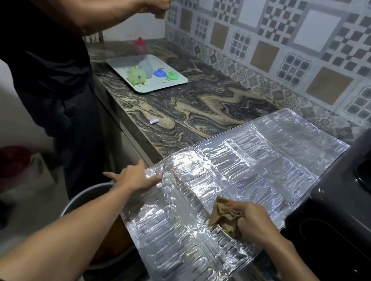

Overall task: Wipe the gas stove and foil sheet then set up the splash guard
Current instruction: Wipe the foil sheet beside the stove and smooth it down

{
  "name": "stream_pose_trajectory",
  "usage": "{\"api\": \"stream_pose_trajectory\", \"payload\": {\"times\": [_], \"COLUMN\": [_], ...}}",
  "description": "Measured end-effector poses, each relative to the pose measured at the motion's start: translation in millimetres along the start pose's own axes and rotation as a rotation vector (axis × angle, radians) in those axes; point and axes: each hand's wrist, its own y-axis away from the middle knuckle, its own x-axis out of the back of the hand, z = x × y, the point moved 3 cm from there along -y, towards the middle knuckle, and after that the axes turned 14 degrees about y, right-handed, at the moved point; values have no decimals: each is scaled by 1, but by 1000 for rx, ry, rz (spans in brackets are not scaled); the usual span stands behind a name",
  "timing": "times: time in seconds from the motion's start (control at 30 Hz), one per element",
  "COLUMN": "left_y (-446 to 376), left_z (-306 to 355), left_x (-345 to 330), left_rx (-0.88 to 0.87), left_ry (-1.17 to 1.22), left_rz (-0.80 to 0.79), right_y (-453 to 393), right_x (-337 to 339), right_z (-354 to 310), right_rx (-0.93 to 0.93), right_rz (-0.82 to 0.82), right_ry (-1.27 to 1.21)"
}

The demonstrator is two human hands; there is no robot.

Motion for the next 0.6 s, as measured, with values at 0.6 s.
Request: {"api": "stream_pose_trajectory", "payload": {"times": [0.6], "left_y": [11], "left_z": [0], "left_x": [34], "left_rx": [-124], "left_ry": [250], "left_rz": [102], "right_y": [-32], "right_x": [-49], "right_z": [-142], "right_rx": [600], "right_rz": [160], "right_ry": [320]}}
